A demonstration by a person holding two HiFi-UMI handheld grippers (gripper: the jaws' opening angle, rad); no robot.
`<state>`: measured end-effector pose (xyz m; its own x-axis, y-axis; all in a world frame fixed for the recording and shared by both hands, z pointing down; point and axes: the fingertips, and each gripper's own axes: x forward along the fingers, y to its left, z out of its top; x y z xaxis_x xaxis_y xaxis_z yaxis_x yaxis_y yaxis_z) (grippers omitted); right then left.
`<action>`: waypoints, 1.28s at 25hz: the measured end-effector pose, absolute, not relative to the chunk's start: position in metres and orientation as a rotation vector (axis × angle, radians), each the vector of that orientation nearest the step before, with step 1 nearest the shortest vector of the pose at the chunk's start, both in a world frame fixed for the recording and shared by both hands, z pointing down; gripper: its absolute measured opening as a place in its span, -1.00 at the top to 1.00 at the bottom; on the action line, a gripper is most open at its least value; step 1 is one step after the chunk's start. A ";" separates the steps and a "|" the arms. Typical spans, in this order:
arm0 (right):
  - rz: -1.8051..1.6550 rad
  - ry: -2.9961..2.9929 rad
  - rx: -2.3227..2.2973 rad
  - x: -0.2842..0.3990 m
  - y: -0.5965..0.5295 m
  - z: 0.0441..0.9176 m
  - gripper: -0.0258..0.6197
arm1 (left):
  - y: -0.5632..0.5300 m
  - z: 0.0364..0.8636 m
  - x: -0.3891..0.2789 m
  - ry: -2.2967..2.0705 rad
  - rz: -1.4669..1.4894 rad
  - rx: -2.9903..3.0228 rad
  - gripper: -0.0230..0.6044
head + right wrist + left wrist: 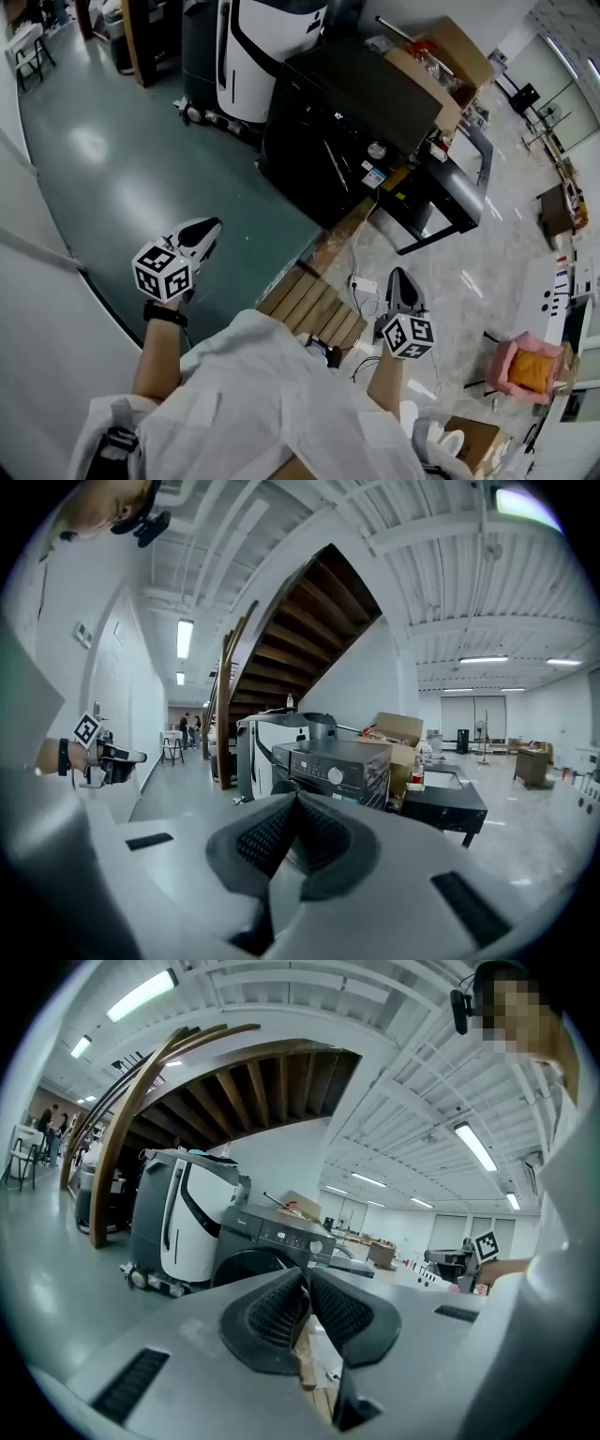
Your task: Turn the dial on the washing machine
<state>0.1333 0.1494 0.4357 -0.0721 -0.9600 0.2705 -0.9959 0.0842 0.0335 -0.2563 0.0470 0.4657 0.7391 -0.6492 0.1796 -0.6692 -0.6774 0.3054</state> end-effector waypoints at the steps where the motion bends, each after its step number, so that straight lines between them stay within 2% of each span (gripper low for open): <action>1: 0.248 -2.137 1.973 0.135 0.151 0.439 0.92 | 0.047 0.467 -0.254 -1.014 0.080 2.590 0.81; 16: 0.340 -2.140 2.033 0.140 0.158 0.452 0.92 | 0.045 0.475 -0.246 -1.000 0.069 2.554 0.81; 21: 0.384 -2.132 2.027 0.149 0.160 0.468 0.92 | 0.042 0.485 -0.217 -0.934 0.110 2.572 0.81; 32: 0.426 -2.196 1.874 0.164 0.066 0.500 0.92 | -0.023 0.488 -0.233 -1.123 0.128 2.477 0.81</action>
<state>0.1642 0.0662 0.4995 -0.1605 -0.9224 0.3513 -0.9869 0.1433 -0.0748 -0.2331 -0.0231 0.4883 0.6700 -0.6991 0.2497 -0.7373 -0.5877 0.3331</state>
